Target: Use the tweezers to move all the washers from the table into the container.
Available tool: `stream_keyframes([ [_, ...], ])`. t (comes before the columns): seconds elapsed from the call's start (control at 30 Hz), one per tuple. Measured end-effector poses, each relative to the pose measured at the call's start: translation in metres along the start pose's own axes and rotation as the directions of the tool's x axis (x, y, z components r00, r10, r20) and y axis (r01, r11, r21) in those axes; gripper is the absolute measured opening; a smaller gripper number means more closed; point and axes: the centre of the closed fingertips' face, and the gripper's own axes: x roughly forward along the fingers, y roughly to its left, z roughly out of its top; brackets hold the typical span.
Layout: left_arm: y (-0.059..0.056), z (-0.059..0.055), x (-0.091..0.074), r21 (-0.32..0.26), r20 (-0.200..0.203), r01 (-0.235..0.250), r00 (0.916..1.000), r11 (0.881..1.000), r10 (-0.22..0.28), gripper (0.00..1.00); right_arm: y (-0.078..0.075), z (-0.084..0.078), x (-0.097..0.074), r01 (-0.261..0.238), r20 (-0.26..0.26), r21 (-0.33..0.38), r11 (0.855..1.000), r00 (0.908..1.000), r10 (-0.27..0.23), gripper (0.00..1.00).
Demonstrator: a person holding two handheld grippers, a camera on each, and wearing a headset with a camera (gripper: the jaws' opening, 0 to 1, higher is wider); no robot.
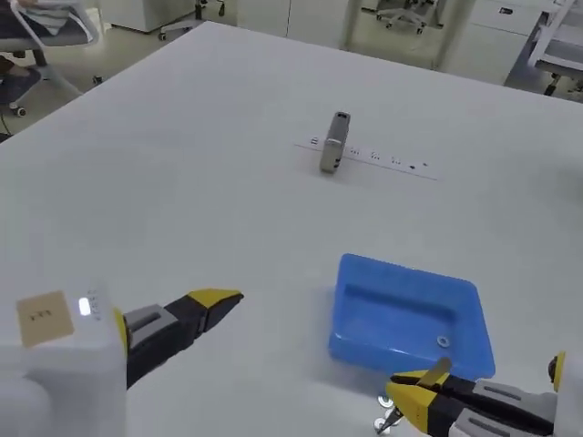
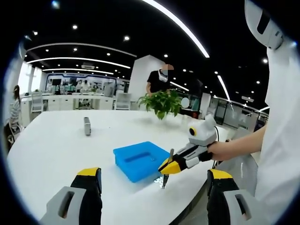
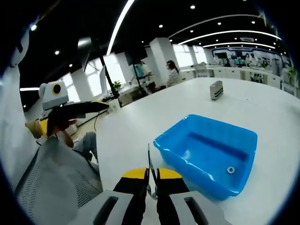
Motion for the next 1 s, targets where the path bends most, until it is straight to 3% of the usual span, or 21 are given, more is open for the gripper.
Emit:
stream_keyframes([
  [0.17, 0.0, 0.001, -0.001, -0.004, 0.004, -0.008, 1.0, 1.0, 0.008, 0.95, 0.004, -0.002, -0.003, -0.012, -0.012, -0.016, 1.0, 0.9999, 0.011, 0.03],
  [0.33, -0.003, 0.0, -0.001, -0.001, 0.003, -0.01, 0.9999, 1.0, 0.01, 0.95, 0.016, -0.005, -0.001, -0.052, -0.043, -0.112, 0.992, 0.998, 0.047, 0.04],
  [0.47, -0.005, 0.001, 0.001, 0.004, 0.009, -0.006, 0.9999, 1.0, 0.006, 0.95, 0.022, -0.006, 0.002, -0.073, -0.084, -0.215, 0.974, 0.9949, 0.056, 0.04],
  [0.6, -0.007, 0.001, 0.003, 0.012, 0.008, 0.002, 1.0, 1.0, -0.002, 0.95, 0.024, -0.008, 0.003, -0.066, -0.09, -0.268, 0.961, 0.995, 0.044, 0.03],
  [0.7, -0.007, 0.002, 0.003, 0.015, 0.011, 0.001, 0.9999, 1.0, -0.002, 0.95, 0.029, -0.009, 0.003, -0.109, -0.116, -0.342, 0.933, 0.9905, 0.073, 0.02],
  [0.9, -0.008, 0.002, -0.003, 0.02, 0.014, -0.013, 0.9998, 1.0, 0.013, 0.96, 0.025, -0.002, 0.001, -0.091, -0.136, -0.303, 0.949, 0.9894, 0.052, 0.01],
  [1.0, -0.007, 0.0, -0.007, 0.023, 0.009, -0.023, 0.9997, 0.999, 0.023, 0.95, 0.029, 0.005, -0.001, -0.087, -0.13, -0.243, 0.966, 0.9899, 0.056, 0.02],
])
